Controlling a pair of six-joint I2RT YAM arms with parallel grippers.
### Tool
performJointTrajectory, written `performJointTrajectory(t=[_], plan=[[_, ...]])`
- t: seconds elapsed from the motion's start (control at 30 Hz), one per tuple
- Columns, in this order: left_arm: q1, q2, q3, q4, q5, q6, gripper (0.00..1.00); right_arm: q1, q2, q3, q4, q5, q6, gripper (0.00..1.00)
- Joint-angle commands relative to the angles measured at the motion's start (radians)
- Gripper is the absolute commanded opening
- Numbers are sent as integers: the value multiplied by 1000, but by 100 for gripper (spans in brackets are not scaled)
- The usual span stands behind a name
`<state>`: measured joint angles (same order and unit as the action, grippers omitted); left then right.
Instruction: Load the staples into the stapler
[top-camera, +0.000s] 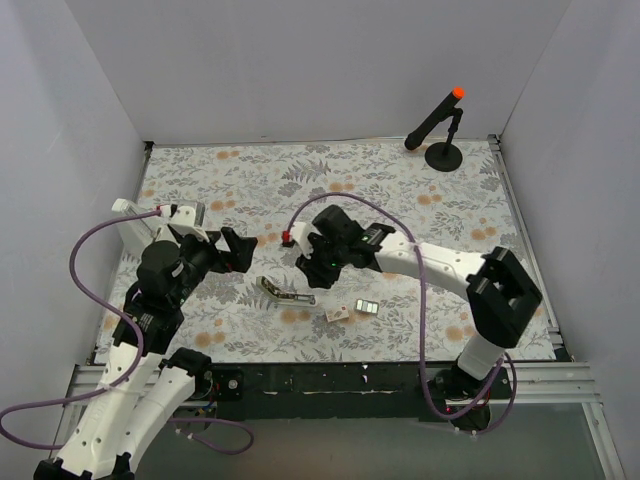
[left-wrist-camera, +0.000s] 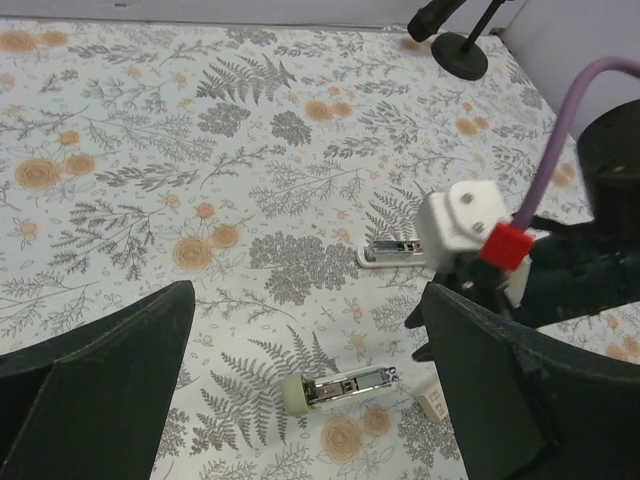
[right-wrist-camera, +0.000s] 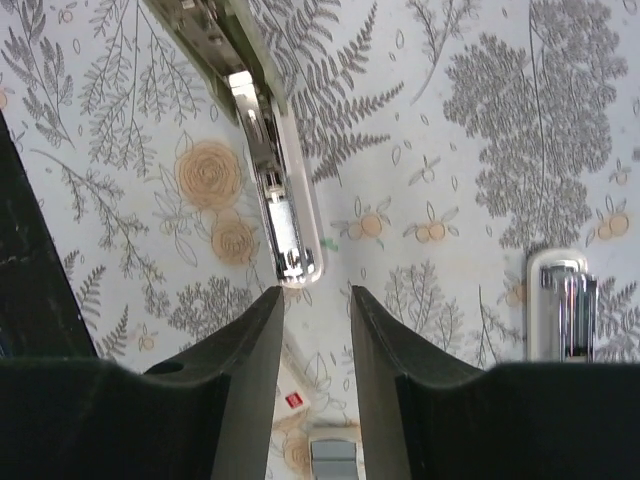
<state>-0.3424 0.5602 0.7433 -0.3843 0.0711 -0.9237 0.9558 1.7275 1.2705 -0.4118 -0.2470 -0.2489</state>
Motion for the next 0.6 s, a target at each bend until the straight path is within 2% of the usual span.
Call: performJointTrajectory(t=[0.0,0.03,0.13,0.3,0.4,0.57], plan=[[-1,3,-21,-67,41,-14,98,-63,-175,-189,259,-135,53,41],[-1,4,-27,-71,44,-20,98,-63,-204,-285,302,-133,45,42],[-3,18,-30,-71,29,-36,98,-63,-281,-434,477,-101,60,45],[-1,98,-6,-85,19,-98,98,-61,-284,-503,534,-100,31,55],[-1,151,5,-102,-10,-167,98,-61,-296,-571,662,-106,51,56],[-1,199,2,-133,-44,-257,98,-61,-260,-585,740,-124,33,54]])
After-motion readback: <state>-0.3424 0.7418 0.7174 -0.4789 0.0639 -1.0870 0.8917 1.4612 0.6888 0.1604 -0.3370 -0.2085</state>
